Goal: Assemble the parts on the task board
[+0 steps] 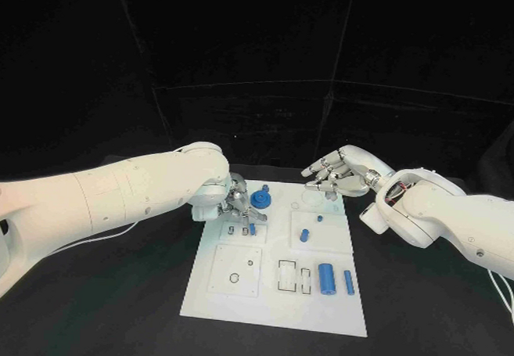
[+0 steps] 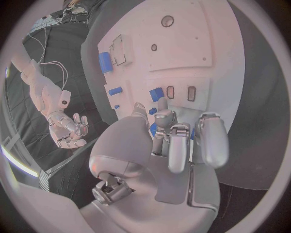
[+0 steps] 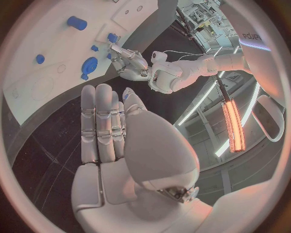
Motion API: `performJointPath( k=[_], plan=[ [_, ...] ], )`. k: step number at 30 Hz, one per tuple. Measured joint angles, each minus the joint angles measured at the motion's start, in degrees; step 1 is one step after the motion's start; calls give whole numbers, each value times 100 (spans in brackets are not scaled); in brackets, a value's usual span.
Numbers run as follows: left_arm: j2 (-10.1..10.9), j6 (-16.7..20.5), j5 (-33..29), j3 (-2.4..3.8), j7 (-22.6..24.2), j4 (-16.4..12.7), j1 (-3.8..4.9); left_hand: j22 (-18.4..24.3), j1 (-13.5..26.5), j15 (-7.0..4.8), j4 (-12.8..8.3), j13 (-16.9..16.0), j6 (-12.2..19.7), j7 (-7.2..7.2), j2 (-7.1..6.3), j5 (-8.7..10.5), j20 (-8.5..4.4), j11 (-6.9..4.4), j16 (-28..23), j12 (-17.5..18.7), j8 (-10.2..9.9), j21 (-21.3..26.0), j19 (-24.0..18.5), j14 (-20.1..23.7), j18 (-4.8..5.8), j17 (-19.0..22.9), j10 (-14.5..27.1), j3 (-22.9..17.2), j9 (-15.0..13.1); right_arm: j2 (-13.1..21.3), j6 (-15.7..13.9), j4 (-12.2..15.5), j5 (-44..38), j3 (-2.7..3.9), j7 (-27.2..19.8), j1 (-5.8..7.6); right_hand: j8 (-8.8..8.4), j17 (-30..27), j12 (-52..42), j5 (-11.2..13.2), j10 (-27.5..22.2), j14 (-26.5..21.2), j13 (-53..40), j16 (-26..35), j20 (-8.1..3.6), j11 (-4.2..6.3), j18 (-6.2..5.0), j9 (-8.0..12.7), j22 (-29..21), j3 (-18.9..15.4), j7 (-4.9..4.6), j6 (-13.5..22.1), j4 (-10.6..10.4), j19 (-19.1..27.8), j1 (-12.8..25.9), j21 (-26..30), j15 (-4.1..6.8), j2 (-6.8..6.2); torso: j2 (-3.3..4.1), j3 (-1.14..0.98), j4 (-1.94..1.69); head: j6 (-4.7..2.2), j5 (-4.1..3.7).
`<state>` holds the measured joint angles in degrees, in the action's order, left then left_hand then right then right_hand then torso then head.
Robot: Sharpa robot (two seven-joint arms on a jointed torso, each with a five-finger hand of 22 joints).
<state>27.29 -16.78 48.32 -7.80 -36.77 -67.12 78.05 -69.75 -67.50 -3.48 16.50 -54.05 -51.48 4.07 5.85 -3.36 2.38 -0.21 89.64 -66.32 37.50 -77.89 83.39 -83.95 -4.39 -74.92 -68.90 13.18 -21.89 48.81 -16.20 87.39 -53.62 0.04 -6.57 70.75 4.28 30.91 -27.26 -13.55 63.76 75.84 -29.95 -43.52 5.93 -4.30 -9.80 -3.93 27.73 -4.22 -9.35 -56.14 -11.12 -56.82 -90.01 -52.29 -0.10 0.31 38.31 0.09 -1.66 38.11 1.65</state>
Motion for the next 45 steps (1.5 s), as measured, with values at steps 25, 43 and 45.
performJointPath(
  k=[25,43,45],
  plan=[
    [-97,-151,4,-46,-51,91,-32,-21,-66,0,-16,-19,41,-41,66,0,0,-20,0,0,111,-22,0,0,-1,0,-21,16,-94,-31,13,-57,-2,0,31,0,0,5,0,0,0,0,-1,0,0,0,0,0,1,0,0,0,0,0,0,0,0,0,10,-4,-12,21,-16],
    [-133,-175,6,-76,-55,117,-45,-38,-265,-20,-72,-30,124,-41,113,0,0,-20,0,-24,200,-22,-1,-21,-1,1,-20,-40,-209,-54,28,-73,-3,0,53,-1,0,20,-23,-29,1,0,11,-1,0,0,0,-1,-6,0,17,16,0,0,0,24,0,0,3,-8,-9,34,-46],
    [-135,-175,6,-78,-56,120,-46,-38,-264,-20,-72,-30,124,-41,113,0,0,-20,0,-24,200,-22,-1,-21,-1,1,-20,-40,-211,-58,28,-75,-3,-1,54,-1,0,23,-23,-32,0,-1,12,0,0,1,0,-1,-10,0,18,21,0,0,0,24,1,0,3,-8,-9,38,-52]
  ],
)
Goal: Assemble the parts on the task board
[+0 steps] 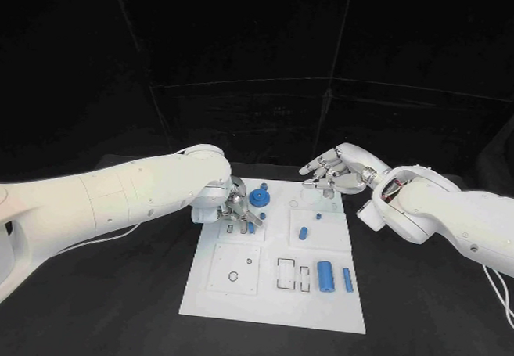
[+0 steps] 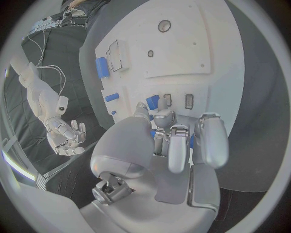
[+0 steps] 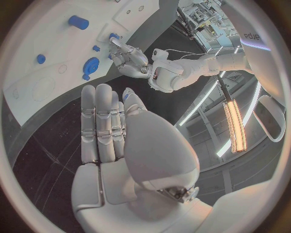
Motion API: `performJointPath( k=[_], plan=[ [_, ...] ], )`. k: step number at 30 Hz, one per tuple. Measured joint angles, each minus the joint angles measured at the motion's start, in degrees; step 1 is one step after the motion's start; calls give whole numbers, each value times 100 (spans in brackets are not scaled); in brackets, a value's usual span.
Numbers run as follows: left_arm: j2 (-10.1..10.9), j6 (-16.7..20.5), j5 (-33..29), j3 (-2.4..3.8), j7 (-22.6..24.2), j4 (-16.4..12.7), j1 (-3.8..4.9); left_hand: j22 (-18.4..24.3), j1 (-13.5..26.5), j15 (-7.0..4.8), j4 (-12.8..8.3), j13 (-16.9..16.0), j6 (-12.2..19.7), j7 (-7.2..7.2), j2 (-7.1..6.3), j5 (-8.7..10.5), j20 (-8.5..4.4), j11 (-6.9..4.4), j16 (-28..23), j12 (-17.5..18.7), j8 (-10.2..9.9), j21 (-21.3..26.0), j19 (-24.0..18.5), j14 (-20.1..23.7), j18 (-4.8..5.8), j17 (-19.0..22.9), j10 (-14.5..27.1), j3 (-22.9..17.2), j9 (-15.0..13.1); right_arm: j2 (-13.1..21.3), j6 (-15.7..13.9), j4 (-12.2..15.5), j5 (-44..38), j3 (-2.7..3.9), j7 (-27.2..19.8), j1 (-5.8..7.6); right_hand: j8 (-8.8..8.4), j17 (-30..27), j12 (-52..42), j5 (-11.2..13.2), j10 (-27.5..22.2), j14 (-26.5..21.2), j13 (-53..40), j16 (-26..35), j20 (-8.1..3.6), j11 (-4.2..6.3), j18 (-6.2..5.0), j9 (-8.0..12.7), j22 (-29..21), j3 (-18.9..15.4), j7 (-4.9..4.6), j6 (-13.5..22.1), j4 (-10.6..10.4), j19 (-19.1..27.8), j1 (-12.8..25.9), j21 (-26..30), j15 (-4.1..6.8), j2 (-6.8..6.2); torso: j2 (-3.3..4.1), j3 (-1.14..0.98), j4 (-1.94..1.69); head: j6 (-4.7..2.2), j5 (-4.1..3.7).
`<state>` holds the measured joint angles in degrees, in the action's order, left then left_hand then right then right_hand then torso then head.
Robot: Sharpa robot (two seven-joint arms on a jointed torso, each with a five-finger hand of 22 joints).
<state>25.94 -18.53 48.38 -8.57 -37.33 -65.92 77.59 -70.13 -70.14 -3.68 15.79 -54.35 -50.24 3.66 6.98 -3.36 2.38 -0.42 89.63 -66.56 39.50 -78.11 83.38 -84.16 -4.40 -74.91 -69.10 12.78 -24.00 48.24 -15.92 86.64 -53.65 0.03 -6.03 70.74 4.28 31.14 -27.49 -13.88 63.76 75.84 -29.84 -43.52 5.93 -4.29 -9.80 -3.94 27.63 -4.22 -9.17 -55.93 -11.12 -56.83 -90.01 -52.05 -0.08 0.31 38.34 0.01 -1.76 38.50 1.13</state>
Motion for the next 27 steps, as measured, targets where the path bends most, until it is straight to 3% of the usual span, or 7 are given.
performJointPath(
  k=[10,14,16,19,23,26,27],
  plan=[
    [-10,11,1,-2,0,3,-2,-14,-224,0,-87,-16,81,0,135,0,0,0,0,0,56,0,0,0,0,0,-41,-200,-87,-20,2,-13,-1,0,6,0,0,4,0,-25,-20,-20,5,0,0,20,1,0,1,0,-19,19,0,0,0,0,20,0,-3,-3,3,5,-9],
    [-17,19,1,-2,9,3,-2,-14,-646,-23,-338,-10,165,-41,256,0,0,-1,0,0,62,0,0,20,0,0,-40,-518,-126,-27,7,-26,-1,0,12,0,0,4,0,-25,-20,-20,5,0,0,20,0,0,1,0,-19,19,0,0,0,0,20,0,-3,-3,4,14,-9],
    [-18,20,0,0,21,3,-2,-14,-833,-55,-464,9,206,-41,254,3,-23,-33,0,13,62,0,16,13,0,0,-8,-705,-130,-32,11,-29,-1,0,15,0,0,4,0,-25,-20,-20,5,0,0,20,0,0,1,0,-19,19,0,0,0,0,20,0,-4,-4,4,22,-7],
    [-17,22,0,4,46,-3,2,-7,-1043,-63,-605,51,258,-69,209,-98,-51,-59,0,93,37,0,-11,20,0,0,24,-927,-116,-36,19,-34,-1,0,18,0,0,11,0,-25,-22,-20,5,0,0,18,0,0,-4,0,-19,19,0,0,0,0,20,0,-8,-6,4,29,-2],
    [2,28,0,4,91,-27,2,10,-1293,-63,-478,108,288,-59,103,-419,-51,-58,0,185,-16,0,-11,20,0,0,45,-1054,-108,-43,35,-44,-1,0,25,0,0,10,0,-25,-41,-20,10,27,0,-1,0,0,-4,0,-19,19,0,0,0,0,20,0,-12,-6,6,36,10],
    [32,41,0,1,129,-70,-7,9,-1417,-63,-181,168,338,-10,-70,-470,-51,-29,0,274,-24,0,-11,20,0,0,75,-1351,-120,-48,47,-52,-1,0,31,0,0,17,0,-25,-41,-20,10,27,0,-1,0,0,-4,0,-19,19,0,0,0,0,20,0,-15,-7,7,38,12],
    [43,47,0,0,139,-83,-11,9,-1371,-63,-20,181,349,-21,-221,-486,-51,-29,0,278,-24,0,-11,20,-1,0,75,-1512,-160,-49,51,-54,-1,0,33,0,0,17,0,-25,-41,-21,11,27,0,-1,0,0,-4,0,-19,19,0,0,0,0,19,0,-15,-7,8,39,12]
  ],
)
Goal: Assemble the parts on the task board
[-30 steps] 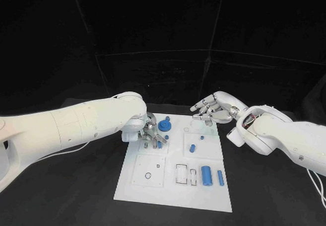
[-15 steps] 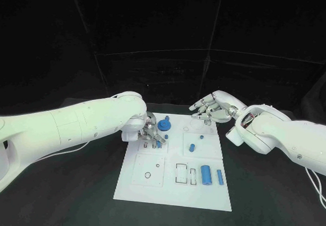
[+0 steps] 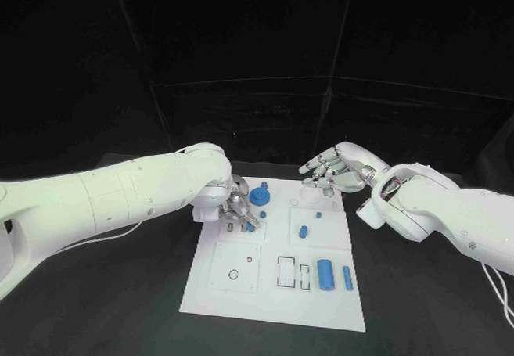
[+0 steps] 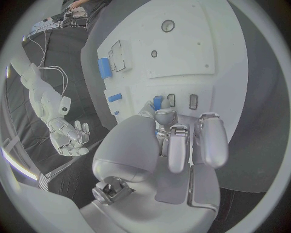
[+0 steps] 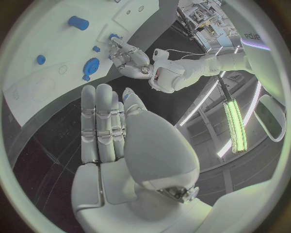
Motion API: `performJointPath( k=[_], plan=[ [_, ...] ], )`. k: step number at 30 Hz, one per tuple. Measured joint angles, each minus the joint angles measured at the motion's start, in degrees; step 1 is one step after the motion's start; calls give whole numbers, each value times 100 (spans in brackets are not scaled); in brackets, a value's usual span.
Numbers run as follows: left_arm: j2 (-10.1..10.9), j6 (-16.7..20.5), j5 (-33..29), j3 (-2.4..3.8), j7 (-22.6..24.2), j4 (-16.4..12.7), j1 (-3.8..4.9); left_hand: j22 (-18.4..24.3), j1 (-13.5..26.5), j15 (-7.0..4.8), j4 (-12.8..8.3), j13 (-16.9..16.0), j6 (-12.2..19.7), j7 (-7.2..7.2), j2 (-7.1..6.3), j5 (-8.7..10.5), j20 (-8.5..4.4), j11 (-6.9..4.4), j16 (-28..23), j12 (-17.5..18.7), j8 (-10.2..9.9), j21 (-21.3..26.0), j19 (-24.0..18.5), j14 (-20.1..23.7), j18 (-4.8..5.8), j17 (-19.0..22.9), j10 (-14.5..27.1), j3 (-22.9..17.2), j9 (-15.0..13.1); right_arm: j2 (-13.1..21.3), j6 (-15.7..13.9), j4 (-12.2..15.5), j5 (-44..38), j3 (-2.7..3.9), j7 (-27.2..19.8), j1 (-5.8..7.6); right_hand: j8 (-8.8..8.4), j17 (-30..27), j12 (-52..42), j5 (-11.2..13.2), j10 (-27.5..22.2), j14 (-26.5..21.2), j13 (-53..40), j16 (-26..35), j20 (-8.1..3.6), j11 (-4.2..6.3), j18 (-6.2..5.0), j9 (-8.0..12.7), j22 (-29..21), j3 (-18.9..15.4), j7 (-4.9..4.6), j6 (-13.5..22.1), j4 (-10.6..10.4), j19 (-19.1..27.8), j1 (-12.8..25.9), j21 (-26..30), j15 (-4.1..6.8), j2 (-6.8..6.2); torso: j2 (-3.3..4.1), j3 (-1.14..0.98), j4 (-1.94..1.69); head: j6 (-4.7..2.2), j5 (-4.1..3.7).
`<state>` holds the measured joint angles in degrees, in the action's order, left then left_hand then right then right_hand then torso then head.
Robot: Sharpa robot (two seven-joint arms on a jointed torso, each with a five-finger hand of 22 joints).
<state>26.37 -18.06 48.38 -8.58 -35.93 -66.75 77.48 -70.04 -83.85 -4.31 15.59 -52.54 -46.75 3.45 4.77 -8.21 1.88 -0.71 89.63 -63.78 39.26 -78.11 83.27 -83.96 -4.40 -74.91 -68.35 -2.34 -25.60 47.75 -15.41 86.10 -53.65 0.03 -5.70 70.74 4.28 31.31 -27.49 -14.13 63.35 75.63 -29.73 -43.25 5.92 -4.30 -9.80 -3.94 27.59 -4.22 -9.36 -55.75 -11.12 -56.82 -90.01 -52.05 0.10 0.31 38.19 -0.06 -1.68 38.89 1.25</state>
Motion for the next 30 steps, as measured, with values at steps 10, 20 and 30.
performJointPath(
  k=[10,20,30],
  plan=[
    [185,190,2,-3,123,-201,-12,4,826,0,-172,-3,29,12,-910,4,0,20,0,32,194,41,0,0,0,0,-107,-1995,-258,-5,26,-34,0,0,12,0,0,5,0,-21,0,-20,4,0,0,0,0,0,-4,0,-21,21,0,0,0,22,-21,0,-3,-3,5,0,13],
    [537,746,40,-4,320,-545,-50,-29,1145,1,-357,-148,29,12,-1105,-292,0,28,0,-100,329,41,0,0,0,0,-222,-2446,-407,-5,41,-53,0,-1,19,0,0,13,-16,-21,-20,-20,15,0,0,-21,0,0,-11,-15,-18,23,-15,0,0,22,-21,0,-10,-9,5,13,75],
    [663,1095,305,-8,452,-671,-164,-39,1175,1,-384,-182,28,13,-1135,-314,0,7,0,-139,334,41,0,0,0,0,-282,-2498,-425,-16,67,-72,-1,-1,18,0,0,40,-48,27,-63,-41,29,21,21,-21,0,0,-26,-57,-31,71,-57,21,47,68,-41,-47,-15,-9,9,9,119]
  ],
)
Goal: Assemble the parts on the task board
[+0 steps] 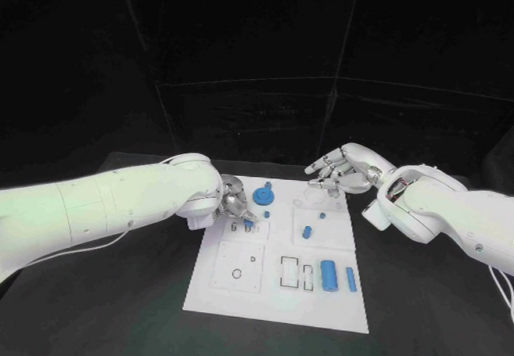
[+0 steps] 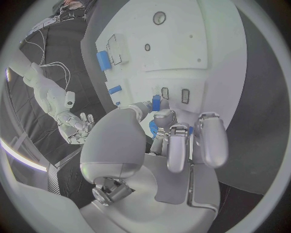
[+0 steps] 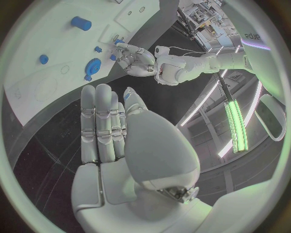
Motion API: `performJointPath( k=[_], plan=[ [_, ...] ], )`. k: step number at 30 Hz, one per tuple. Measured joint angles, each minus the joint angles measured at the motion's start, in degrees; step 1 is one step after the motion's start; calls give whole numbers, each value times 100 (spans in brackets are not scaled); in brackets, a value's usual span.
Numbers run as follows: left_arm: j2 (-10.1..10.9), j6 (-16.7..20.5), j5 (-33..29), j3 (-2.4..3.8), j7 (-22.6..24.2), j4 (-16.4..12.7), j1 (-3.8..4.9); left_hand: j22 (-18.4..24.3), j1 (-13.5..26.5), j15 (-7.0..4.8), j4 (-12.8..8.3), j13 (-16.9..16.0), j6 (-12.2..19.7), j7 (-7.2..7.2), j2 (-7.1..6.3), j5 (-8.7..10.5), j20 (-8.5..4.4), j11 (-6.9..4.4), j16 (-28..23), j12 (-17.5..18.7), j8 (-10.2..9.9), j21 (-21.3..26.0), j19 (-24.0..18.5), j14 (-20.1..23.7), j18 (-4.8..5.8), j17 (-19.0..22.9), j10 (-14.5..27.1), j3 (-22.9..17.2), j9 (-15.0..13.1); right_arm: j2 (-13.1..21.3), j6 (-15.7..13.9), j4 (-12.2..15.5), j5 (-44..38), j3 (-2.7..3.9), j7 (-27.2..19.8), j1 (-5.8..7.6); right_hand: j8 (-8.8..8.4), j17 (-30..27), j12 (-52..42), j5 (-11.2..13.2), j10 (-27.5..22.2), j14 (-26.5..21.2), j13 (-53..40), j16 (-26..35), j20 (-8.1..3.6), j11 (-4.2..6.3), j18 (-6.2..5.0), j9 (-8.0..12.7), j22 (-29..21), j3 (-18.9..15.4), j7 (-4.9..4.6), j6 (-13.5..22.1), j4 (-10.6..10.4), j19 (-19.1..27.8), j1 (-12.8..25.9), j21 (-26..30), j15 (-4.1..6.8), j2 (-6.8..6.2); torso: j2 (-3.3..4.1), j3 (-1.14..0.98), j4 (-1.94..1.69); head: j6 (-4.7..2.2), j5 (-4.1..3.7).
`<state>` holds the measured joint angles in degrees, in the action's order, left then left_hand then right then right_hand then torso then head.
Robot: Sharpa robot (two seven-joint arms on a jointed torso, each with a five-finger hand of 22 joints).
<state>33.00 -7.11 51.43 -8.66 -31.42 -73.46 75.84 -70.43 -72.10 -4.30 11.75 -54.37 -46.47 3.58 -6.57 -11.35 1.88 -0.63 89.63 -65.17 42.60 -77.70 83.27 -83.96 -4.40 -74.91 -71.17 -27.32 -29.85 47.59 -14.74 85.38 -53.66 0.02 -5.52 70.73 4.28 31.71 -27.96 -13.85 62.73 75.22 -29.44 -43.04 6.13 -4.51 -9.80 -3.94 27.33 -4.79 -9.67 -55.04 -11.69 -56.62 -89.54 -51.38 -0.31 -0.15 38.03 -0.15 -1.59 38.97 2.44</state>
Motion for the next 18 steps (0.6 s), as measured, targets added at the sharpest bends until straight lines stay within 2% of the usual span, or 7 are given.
performJointPath(
  k=[10,13,18],
  plan=[
    [0,114,375,-2,17,-15,-89,1,35,0,-15,-7,-1,1,-24,0,0,-30,0,-1,23,0,0,0,0,0,-30,-47,-4,-10,36,-18,0,0,-16,0,0,8,1,0,0,-40,6,0,0,0,0,0,-6,0,0,0,0,0,0,2,1,0,3,3,19,7,5],
    [0,114,432,-2,10,-22,-96,-1,75,0,-64,-18,-1,1,-33,1,0,-30,0,-1,28,0,0,0,0,0,-30,-97,-4,-16,46,-22,0,-1,-19,0,0,13,1,0,-20,-40,6,0,0,-21,0,0,-12,0,0,0,0,0,-1,2,1,0,3,3,19,17,2],
    [28,91,487,4,-6,-52,-97,-12,112,0,-85,-25,-1,2,-36,1,0,-30,0,-1,28,0,0,0,0,0,-29,-118,-12,-21,57,-28,0,-1,-25,0,0,14,-20,0,-20,-40,11,-1,0,-21,0,0,-12,0,0,0,0,0,-1,23,1,1,7,2,21,31,41]
  ],
)
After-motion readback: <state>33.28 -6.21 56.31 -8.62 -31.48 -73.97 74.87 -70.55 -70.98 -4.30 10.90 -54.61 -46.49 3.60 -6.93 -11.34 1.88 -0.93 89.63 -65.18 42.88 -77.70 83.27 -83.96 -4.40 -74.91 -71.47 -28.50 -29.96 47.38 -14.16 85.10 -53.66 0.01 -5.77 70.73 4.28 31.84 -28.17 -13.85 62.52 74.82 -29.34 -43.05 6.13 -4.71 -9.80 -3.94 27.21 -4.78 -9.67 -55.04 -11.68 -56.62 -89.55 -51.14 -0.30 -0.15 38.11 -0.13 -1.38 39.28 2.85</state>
